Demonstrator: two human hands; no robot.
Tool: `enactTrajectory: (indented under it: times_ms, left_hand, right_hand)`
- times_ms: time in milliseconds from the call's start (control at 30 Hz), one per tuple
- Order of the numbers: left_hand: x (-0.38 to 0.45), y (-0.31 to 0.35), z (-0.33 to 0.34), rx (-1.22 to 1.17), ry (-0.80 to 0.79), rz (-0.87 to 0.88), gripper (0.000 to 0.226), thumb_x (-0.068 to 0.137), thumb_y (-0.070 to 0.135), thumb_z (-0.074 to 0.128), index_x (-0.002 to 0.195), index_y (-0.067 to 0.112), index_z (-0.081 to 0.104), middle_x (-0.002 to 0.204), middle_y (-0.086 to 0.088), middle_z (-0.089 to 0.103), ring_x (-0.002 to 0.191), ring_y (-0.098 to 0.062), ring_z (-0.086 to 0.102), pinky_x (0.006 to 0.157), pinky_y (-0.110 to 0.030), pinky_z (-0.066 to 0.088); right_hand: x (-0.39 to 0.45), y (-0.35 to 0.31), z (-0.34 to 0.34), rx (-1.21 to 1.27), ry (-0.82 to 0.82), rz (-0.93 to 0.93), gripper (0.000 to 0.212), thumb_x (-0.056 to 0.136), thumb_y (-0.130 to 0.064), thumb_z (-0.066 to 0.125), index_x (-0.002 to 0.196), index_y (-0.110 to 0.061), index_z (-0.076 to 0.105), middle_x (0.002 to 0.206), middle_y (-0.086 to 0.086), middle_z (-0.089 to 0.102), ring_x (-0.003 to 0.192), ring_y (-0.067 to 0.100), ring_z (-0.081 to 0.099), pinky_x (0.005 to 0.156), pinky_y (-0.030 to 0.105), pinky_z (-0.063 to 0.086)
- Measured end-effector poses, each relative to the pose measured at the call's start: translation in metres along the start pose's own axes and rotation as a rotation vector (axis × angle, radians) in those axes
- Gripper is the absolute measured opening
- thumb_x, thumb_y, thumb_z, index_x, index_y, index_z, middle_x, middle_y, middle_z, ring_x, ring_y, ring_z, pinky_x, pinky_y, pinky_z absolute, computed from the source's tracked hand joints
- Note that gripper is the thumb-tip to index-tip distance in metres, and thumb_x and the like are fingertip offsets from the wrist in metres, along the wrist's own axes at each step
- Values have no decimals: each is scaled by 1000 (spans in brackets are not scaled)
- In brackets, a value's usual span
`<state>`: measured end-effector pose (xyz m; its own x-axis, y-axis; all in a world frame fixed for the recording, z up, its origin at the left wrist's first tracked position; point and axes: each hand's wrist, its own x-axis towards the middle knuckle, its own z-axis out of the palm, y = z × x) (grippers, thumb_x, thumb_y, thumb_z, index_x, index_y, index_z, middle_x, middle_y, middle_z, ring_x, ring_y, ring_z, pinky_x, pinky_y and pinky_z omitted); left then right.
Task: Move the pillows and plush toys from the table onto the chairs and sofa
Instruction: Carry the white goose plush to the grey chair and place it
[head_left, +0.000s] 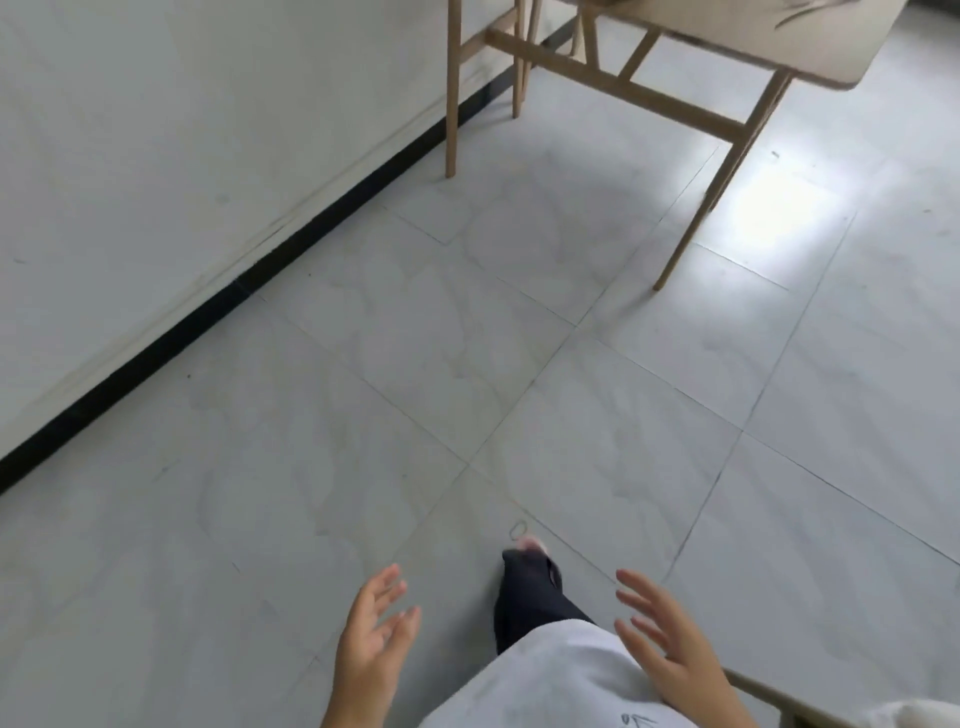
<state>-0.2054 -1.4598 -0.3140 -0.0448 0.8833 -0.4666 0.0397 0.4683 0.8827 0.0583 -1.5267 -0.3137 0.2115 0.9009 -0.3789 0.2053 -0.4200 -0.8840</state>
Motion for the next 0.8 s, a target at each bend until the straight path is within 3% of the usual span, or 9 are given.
enactTrajectory:
  times_ms: [67,133,233,333,433,533,633,667,800]
  left_hand:
    - [43,12,14,-13,-49,-16,42,56,5,55,92,26,50,89,17,69,77,17,62,64,0,48]
    - [93,31,28,-22,-72,-15,46,53,15,63,95,27,50,101,11,61,80,16,62,65,-1,49]
    - [174,77,49,-5,-47,44,55,43,33,64,97,27,51,105,9,56,82,19,60,66,-1,49]
    - [251,137,64,18,-3,88,48,53,12,60,99,17,51,102,7,55,74,23,58,61,1,47]
    - [316,184,73,20,9,121,40,56,9,55,93,24,52,101,9,56,75,23,58,62,1,47]
    - [378,211,81,-18,38,97,40,53,4,52,91,16,53,94,14,63,70,20,61,57,0,47]
    - [447,229,91,-57,32,27,46,51,1,50,97,6,49,93,9,58,63,21,60,53,0,47]
    - [473,237,93,-61,42,27,50,51,3,51,100,4,47,95,8,54,63,22,59,53,1,46]
    - [592,301,102,-16,35,117,49,52,5,53,101,4,48,97,3,56,67,24,58,56,3,45]
  right_hand:
    - [46,-14,3,3,19,0,69,40,-89,50,100,-55,55,108,-52,44,104,-15,50,83,3,44]
    - [103,-33,7,-49,5,-31,64,41,-91,43,99,-65,47,108,-56,37,104,-20,46,82,-2,39]
    - [200,-78,5,-44,-5,-70,56,39,-92,42,93,-78,34,105,-39,56,98,-23,47,79,-2,40]
    - [287,-133,-5,7,71,-150,51,39,-88,52,87,-73,45,97,-29,64,95,-16,54,75,-2,42]
    - [356,-173,-17,4,112,-200,43,49,-81,55,89,-66,52,102,-34,56,94,-12,57,75,-1,44]
    - [416,-193,-24,20,176,-186,48,44,-85,54,86,-61,58,98,-29,60,90,-10,60,72,0,45]
    - [481,-210,-22,11,230,-177,26,57,-56,72,78,-62,59,97,-34,59,90,-8,60,68,-3,44]
    - [506,-219,-19,8,242,-183,26,57,-57,72,78,-64,58,98,-37,57,90,-10,58,67,-3,43]
    - [627,-272,-5,21,263,-203,51,38,-88,50,85,-68,52,103,-38,53,91,-14,57,70,-2,44]
